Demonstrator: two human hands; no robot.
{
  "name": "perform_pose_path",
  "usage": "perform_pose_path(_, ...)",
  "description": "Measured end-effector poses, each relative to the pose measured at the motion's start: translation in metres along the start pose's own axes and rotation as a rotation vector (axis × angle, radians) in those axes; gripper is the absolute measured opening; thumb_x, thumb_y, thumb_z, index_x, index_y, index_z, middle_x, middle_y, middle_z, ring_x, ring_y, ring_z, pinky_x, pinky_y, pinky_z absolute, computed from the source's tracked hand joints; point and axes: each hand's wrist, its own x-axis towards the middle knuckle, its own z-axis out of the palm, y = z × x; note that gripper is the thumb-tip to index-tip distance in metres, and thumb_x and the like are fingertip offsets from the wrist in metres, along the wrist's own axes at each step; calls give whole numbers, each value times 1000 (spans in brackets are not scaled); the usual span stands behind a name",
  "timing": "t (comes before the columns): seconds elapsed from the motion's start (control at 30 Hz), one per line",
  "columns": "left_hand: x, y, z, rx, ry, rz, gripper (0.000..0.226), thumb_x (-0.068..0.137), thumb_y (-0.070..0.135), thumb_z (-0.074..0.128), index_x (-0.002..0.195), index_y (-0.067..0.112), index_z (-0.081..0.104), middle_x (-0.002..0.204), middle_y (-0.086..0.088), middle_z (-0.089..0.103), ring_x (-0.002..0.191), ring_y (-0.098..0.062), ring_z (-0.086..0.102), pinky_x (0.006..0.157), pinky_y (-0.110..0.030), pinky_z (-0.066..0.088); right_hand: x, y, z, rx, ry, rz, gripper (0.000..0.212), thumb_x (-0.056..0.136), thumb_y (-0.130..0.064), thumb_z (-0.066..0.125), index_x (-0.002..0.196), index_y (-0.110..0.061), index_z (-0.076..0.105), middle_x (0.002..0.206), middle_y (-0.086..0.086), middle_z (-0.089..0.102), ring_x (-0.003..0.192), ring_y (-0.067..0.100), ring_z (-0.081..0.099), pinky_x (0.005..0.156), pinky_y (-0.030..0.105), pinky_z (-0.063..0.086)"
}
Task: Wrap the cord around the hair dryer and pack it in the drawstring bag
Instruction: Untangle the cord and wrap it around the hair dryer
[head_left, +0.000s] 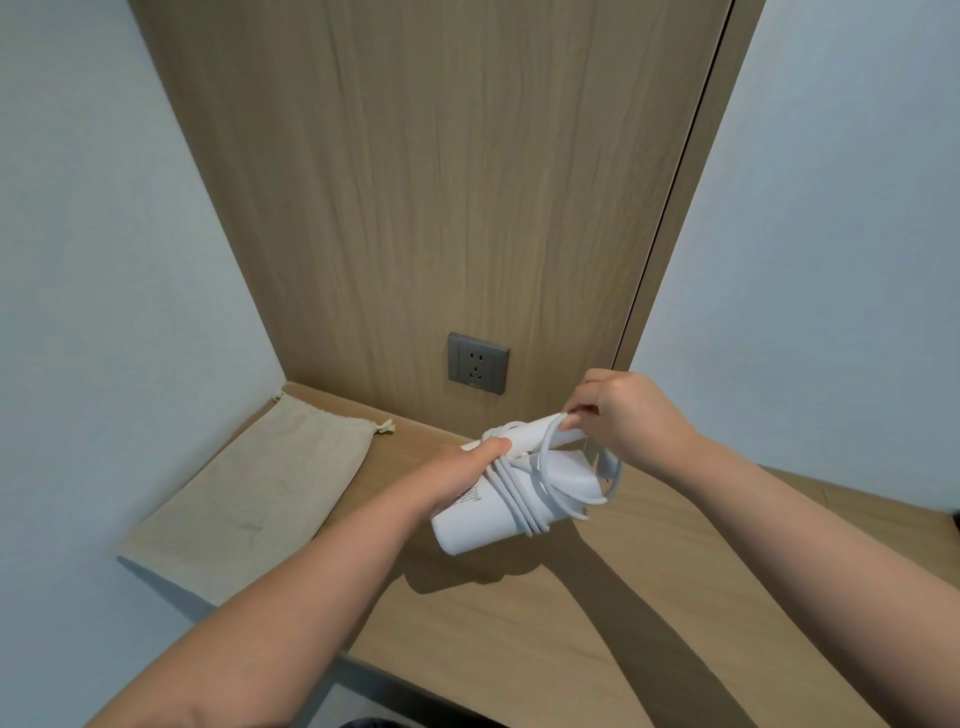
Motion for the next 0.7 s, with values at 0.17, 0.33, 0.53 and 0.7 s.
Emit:
perform_pose_path(0.17, -2, -1, 2, 16, 9, 39, 52, 74, 61, 55, 104, 21, 69, 102, -1, 73, 91, -20, 69, 82, -34, 52, -2, -10, 5, 123, -33, -8, 16, 81, -19, 69, 86, -5, 74, 85, 8, 69, 69, 18, 55, 66, 25, 40)
perform_pose_path(0.33, -1, -6, 0, -70, -8, 16, 60, 67, 64, 57, 107, 21, 68, 102, -3, 74, 91, -21, 71, 87, -38, 55, -2, -13, 8, 173, -119, 60, 14, 83, -19, 66, 93, -12, 74, 91, 2, 71, 78, 13, 58, 70, 21, 41)
perform_pose_path(0.53, -2, -13, -6, -159, -46, -37, 66, 66, 64, 57, 111, 17, 67, 102, -10, 75, 95, -29, 71, 93, -46, 52, -13, -15, 8, 254, -344, 56, 36, 88, -28, 61, 123, -22, 61, 119, -10, 63, 107, 5, 55, 95, 25, 44)
perform_pose_path(0.7, -4, -18, -4, -179, -72, -42, 69, 63, 65, 57, 113, 17, 68, 103, -10, 75, 97, -29, 71, 95, -46, 51, -23, -7, 9, 290, -535, 43, 74, 75, -35, 75, 140, -30, 40, 132, -20, 42, 121, 2, 38, 98, 20, 33)
